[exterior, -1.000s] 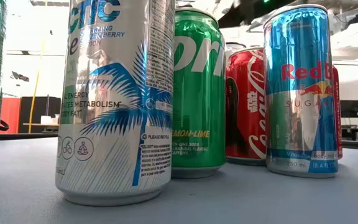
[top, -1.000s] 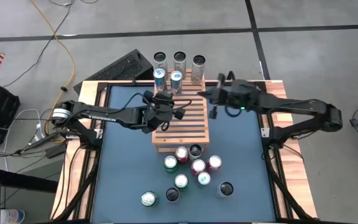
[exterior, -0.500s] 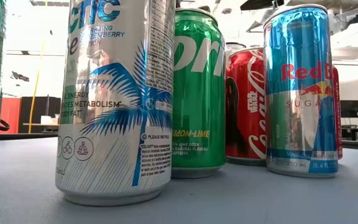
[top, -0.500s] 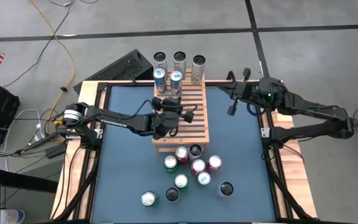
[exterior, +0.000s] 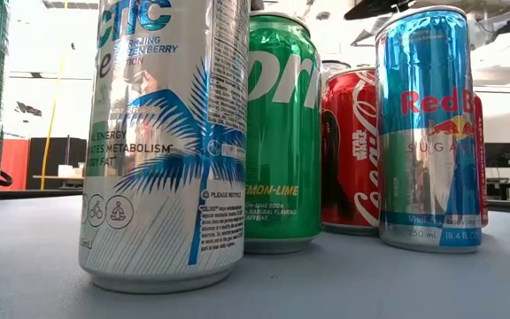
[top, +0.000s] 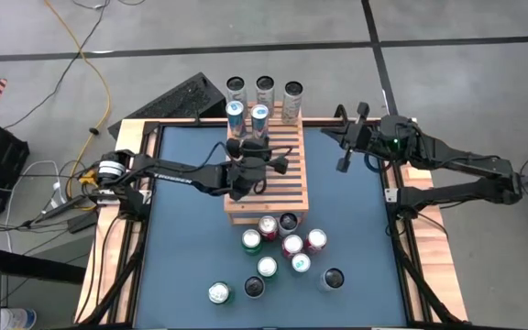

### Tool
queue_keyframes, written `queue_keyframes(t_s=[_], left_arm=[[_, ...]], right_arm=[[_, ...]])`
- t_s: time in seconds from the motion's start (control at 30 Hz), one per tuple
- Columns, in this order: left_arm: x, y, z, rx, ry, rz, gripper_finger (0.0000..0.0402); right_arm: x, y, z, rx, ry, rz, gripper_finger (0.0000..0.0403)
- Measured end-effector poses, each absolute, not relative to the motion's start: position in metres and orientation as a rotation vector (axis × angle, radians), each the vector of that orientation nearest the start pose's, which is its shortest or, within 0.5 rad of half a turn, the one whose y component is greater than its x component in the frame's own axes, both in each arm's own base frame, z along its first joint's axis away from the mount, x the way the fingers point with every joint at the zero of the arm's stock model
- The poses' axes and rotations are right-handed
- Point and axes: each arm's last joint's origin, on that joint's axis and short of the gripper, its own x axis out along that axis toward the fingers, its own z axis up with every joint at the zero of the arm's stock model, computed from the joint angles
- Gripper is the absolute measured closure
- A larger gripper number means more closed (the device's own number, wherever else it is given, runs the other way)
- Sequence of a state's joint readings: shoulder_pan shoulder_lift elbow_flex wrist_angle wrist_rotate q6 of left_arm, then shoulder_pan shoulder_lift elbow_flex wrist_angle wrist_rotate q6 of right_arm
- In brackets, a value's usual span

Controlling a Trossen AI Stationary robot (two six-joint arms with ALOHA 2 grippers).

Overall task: Place canned beverage on shelf
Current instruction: Put the left blue soda can on the shelf aligned with the other blue soda cans

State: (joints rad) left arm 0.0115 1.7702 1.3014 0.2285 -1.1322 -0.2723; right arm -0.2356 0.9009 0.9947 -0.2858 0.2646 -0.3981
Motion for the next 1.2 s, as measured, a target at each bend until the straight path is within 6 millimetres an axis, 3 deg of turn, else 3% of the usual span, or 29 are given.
queue_keyframes(t_s=[1.2], left_arm=[[0.39, 0.066, 0.283, -0.052, 0.12, 1.237, 0.0402]], right_arm=[[0.181, -0.051, 0.373, -0.392, 0.314, -0.442, 0.0403]])
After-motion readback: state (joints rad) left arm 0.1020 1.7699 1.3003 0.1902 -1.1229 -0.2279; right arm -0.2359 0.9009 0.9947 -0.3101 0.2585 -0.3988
